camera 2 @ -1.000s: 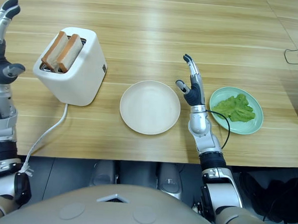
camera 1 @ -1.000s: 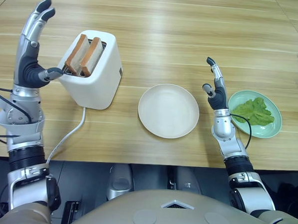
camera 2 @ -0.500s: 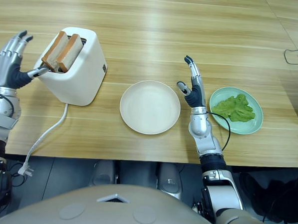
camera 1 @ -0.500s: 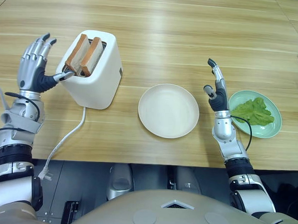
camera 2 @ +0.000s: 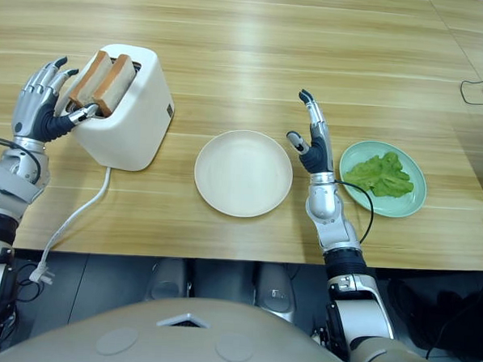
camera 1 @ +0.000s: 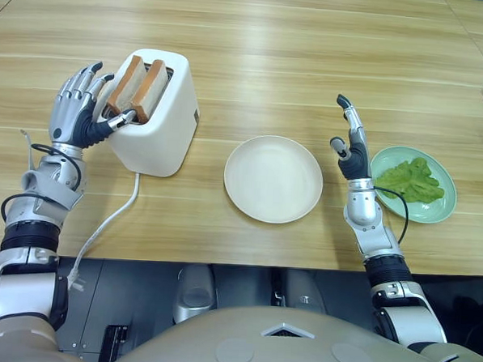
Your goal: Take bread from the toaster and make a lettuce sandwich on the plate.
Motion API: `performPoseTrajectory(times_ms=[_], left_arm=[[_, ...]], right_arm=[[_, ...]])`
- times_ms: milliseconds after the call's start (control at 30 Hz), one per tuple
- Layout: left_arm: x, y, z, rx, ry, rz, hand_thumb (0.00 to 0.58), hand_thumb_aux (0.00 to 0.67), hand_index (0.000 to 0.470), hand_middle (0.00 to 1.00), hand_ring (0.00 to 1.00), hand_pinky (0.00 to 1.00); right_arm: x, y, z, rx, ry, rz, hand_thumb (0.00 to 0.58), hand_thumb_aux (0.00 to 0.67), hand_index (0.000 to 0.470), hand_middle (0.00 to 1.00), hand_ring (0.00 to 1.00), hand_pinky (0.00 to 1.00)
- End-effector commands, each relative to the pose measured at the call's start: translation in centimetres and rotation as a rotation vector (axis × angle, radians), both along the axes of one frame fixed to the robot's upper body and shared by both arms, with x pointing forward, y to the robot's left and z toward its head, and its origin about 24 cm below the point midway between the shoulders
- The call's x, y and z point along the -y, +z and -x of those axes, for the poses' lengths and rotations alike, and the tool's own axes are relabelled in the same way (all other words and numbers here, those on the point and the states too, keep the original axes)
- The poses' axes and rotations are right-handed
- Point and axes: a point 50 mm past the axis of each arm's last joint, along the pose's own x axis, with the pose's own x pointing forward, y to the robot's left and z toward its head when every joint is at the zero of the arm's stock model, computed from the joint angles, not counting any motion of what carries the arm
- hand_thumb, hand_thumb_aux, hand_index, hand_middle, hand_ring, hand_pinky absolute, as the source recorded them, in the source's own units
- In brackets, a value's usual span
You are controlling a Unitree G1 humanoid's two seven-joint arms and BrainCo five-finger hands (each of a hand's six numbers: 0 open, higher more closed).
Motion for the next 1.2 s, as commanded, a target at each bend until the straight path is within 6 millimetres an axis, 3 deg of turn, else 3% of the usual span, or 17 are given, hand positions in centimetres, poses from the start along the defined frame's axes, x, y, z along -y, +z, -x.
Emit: performPoseTrajectory(times_ms=[33,100,133,167,200,267,700,1167,1200], left_arm=[[0.0,-1.3,0.2,-0.068,0.000,-0.006,0.447,0.349,0.240,0.00,0.00,0.00],[0.1,-1.4,0.2,-0.062,-0.008,-0.001,0.494,0.413,0.283,0.00,0.00,0.00],[0.2,-1.4,0.2,-0.060,-0.012,0.004,0.494,0.413,0.283,0.00,0.00,0.00],[0.3,-1.5,0.2,-0.059,-0.018,0.009,0.531,0.476,0.327,0.00,0.00,0.00],[0.3,-1.5,0.2,-0.058,-0.026,0.019,0.572,0.594,0.408,0.00,0.00,0.00],[0.5,-1.5,0.3,-0.058,-0.047,0.054,0.580,0.670,0.460,0.00,0.00,0.00],[0.4,-1.2,0.0,-0.048,-0.069,0.282,0.580,0.670,0.460,0.00,0.00,0.00],[1.4,4.1,-1.7,0.160,-0.166,0.418,0.580,0.670,0.460,0.00,0.00,0.00],[1.5,4.2,-1.7,0.167,-0.170,0.423,0.580,0.670,0.460,0.21,0.21,0.21]], right_arm=[[0.3,0.0,-0.1,-0.010,-0.012,0.005,0.000,0.000,0.000,0.00,0.00,0.00],[0.3,0.0,-0.2,-0.011,-0.012,0.005,0.000,0.000,0.000,0.00,0.00,0.00],[0.3,0.0,-0.2,-0.012,-0.012,0.005,0.000,0.000,0.000,0.00,0.00,0.00],[0.3,-0.1,-0.1,-0.012,-0.012,0.005,0.000,0.000,0.000,0.00,0.00,0.00],[0.3,-0.1,-0.1,-0.013,-0.013,0.006,0.000,0.000,0.000,0.00,0.00,0.00],[0.3,-0.1,-0.1,-0.014,-0.013,0.006,0.000,0.000,0.000,0.00,0.00,0.00],[0.4,-0.2,-0.2,-0.020,-0.016,0.006,0.000,0.000,0.000,0.00,0.00,0.00],[0.4,-0.5,-0.2,-0.029,-0.017,0.008,0.000,0.000,0.000,0.00,0.00,0.00],[0.4,-0.5,-0.2,-0.029,-0.016,0.008,0.000,0.000,0.000,0.00,0.00,0.00]])
